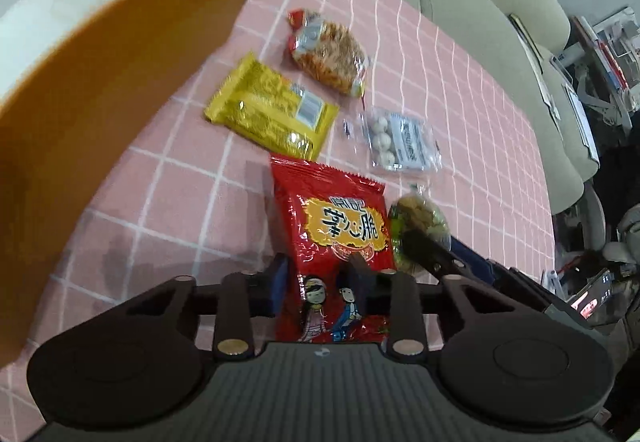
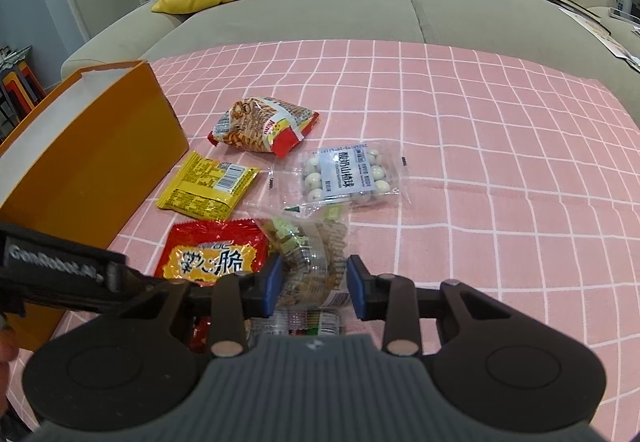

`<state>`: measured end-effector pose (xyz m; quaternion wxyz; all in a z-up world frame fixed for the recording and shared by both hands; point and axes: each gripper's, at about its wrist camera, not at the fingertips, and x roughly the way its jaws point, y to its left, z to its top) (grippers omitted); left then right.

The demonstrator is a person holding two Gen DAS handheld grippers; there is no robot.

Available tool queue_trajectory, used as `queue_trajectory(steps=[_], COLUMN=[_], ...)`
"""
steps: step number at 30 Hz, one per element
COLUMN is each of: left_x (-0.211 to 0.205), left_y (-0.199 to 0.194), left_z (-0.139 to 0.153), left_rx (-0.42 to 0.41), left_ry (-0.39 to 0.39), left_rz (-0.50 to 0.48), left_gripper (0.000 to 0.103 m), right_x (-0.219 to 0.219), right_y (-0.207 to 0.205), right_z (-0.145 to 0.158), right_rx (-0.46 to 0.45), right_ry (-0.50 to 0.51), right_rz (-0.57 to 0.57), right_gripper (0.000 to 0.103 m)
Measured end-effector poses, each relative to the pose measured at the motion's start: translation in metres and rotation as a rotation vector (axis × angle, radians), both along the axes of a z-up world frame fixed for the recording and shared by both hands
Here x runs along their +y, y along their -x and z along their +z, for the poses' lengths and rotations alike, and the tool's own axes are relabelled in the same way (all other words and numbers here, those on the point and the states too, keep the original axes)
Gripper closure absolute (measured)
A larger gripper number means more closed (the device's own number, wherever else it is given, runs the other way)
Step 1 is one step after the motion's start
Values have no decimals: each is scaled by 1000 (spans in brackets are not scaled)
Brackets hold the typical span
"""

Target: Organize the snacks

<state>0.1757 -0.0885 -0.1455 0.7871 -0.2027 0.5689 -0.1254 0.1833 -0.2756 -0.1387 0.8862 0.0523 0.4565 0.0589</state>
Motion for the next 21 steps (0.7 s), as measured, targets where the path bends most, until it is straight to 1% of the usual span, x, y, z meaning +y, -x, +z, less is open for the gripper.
queue_trajectory(steps=[3, 6, 8, 9, 12, 21], left_x=[-3, -10, -13, -13, -11, -5], left_y=[3, 9, 11, 12, 15, 32], left_z=[12, 23, 27, 29, 34, 55], left_rx=[-47, -105, -123, -131, -143, -226], left_ry=[-18, -76, -119, -124, -128, -203], left_rz=[-6, -34, -46, -51, -53, -88], left_gripper=[80, 81, 83, 84, 84, 84], right_x=[1, 3, 6, 7, 11, 22], right_y=[0, 1, 3, 4, 9, 22], right_z=[2, 4, 7, 9, 15, 32], right_rx=[4, 2, -4, -9, -26, -56], right_ry=[7, 13, 15, 21, 41, 53], right_rz=[-4, -3, 6, 10, 22, 49], right_gripper=[72, 72, 72, 73, 73, 73])
